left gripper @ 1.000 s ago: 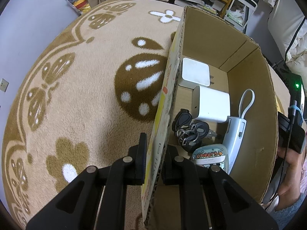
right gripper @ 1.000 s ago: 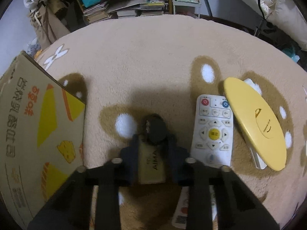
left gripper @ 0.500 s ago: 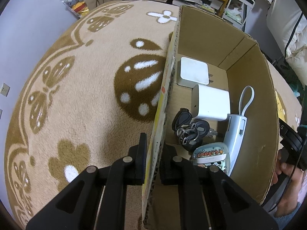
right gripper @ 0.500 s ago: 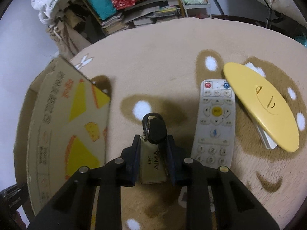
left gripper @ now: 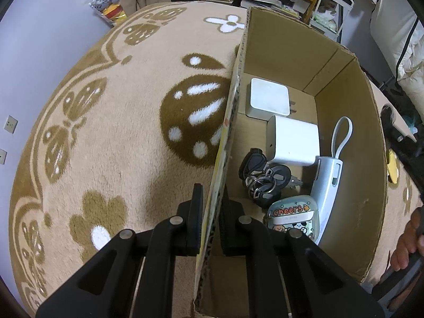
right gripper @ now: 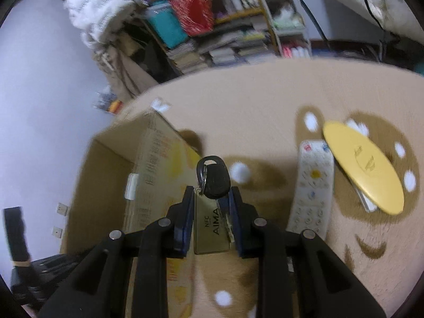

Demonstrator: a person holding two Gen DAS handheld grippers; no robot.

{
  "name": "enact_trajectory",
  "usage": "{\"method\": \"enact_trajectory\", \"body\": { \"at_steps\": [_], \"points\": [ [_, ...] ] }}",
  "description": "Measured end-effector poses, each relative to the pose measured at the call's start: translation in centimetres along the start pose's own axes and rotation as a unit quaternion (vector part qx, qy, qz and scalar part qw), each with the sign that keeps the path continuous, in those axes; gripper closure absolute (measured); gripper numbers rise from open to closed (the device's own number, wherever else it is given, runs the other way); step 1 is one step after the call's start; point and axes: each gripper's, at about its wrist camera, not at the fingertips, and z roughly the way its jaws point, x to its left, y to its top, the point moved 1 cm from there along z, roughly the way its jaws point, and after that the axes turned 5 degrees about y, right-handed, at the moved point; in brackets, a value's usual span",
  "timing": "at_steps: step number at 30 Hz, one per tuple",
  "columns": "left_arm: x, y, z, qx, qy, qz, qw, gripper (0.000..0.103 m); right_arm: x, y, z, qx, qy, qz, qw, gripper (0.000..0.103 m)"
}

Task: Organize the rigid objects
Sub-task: 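Lift the key fob with brass tag and carry it toward the box, then lower the key fob into the box with the right gripper and release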

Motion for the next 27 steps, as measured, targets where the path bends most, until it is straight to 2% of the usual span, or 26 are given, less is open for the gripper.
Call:
{"method": "enact_trajectory", "body": {
  "at_steps": [2, 6, 13, 18, 23, 27],
  "points": [
    [0.0, 0.0, 0.0, -0.001, -0.001, -0.001, 1.0, 0.093, 1.5, 0.2, -0.8, -0.023, 0.004, -0.021, 1.0, 0.076],
    [0.0, -0.1, -0.1, -0.002, 0.002, 0.0, 1.0, 0.094, 3.8, 0.7, -2.1, -0.041, 0.026, -0.047, 0.998, 0.076],
    [0.0, 0.2, -0.1, -0.001, 0.001, -0.007, 1.0, 0.094, 7.9, 1.1, -2.8, -0.055, 0.055, -0.12, 0.99, 0.076],
    [-0.1, 0.1, -0.1, -0.004, 0.004, -0.003, 1.0, 0.093, 9.6, 0.4, -1.9, -0.041, 0.081, -0.138, 0.986, 0.076],
    [-0.1, 0.1, -0.1, -0.006, 0.005, -0.003, 1.0, 0.093, 10.0, -1.5, 0.5, -0.008, 0.077, -0.156, 0.985, 0.076],
    [-0.3, 0.0, -0.1, -0.009, 0.01, 0.002, 0.9999, 0.093, 10.1, -2.4, 0.9, 0.004, 0.072, -0.167, 0.983, 0.075]
  ]
}}
